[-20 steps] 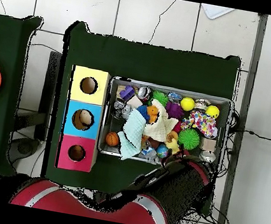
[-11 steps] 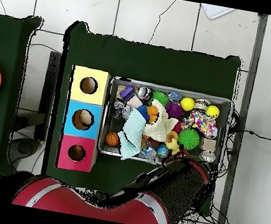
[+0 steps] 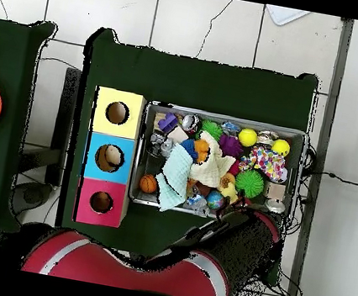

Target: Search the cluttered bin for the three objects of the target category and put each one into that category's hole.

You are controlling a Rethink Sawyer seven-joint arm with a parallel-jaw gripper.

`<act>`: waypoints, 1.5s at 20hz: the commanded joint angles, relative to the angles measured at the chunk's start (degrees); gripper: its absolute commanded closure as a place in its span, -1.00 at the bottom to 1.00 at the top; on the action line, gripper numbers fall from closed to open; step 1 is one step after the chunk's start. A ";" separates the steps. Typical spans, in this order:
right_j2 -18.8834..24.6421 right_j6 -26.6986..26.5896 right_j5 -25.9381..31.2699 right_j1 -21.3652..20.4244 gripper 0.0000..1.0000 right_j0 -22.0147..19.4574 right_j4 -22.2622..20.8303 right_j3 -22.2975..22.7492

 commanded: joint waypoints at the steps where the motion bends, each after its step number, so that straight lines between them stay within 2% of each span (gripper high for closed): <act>1: 8.41 -21.42 -6.01 2.11 -1.00 -1.54 5.25 -5.93; 6: 8.30 -22.15 -6.06 2.61 -1.00 -1.90 5.70 -6.30; 13: 6.89 -21.40 -4.10 1.97 -1.00 0.38 5.68 -5.26; 19: 6.19 -22.98 -3.53 1.91 -1.00 1.63 6.63 -5.01; 30: 6.12 -21.16 -2.89 1.62 -1.00 2.40 5.65 -6.33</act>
